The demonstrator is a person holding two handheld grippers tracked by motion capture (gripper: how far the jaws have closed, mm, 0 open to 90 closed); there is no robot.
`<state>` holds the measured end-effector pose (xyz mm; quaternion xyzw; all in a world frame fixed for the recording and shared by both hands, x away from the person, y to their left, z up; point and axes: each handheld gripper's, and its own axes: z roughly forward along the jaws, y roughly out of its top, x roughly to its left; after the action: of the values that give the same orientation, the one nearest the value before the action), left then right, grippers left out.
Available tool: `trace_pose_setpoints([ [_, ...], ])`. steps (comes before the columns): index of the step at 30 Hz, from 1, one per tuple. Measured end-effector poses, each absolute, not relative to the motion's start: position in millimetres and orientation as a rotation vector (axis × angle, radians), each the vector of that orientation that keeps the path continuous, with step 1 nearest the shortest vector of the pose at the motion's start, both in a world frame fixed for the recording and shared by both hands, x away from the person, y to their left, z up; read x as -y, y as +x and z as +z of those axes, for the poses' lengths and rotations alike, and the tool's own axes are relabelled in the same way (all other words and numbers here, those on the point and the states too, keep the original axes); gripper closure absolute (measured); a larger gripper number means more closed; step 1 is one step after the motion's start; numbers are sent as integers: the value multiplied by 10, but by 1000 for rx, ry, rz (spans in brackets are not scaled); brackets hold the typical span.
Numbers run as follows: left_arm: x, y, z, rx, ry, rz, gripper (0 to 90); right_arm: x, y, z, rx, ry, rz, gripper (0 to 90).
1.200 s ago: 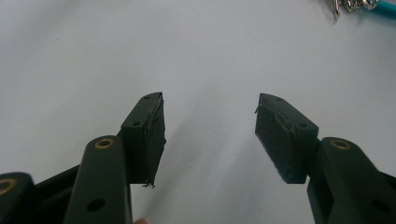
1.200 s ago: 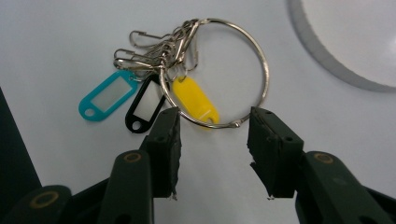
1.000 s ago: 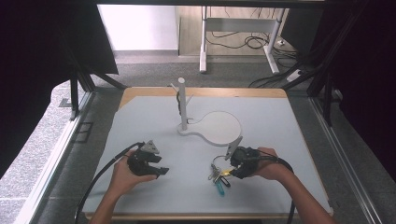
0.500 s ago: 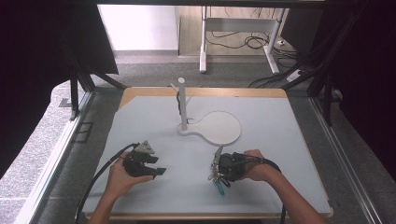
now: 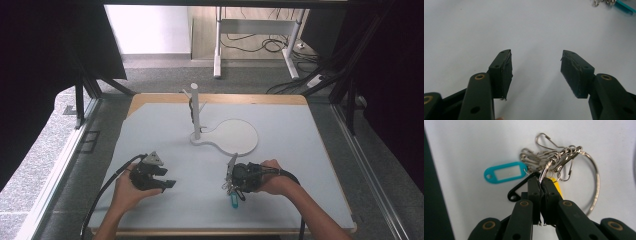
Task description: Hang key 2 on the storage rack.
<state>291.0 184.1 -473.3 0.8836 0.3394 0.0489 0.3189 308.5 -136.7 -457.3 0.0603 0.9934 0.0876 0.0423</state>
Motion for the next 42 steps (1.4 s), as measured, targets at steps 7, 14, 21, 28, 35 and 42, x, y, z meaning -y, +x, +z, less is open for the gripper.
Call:
trace_pose_setpoints([
  [7, -1893, 2900, -4755, -911, 2313, 123, 428, 1425, 3055, -4303, -3007, 162, 250, 874],
  [14, -1939, 2886, -4757, -924, 2293, 119, 429, 1442, 3063, -4056, -2999, 172, 228, 879],
  [21, -1974, 2883, -4770, -934, 2295, 122, 429, 1430, 3107, -3956, -2995, 182, 223, 879],
  [28, -1997, 2880, -4762, -931, 2290, 123, 429, 1429, 3158, -3785, -2970, 201, 200, 879],
  [35, -2050, 2874, -4776, -941, 2272, 128, 432, 1541, 3246, -3637, -2956, 282, 119, 879],
  [42, -2068, 2876, -4768, -935, 2267, 128, 432, 1635, 3319, -3567, -2982, 350, 119, 879],
])
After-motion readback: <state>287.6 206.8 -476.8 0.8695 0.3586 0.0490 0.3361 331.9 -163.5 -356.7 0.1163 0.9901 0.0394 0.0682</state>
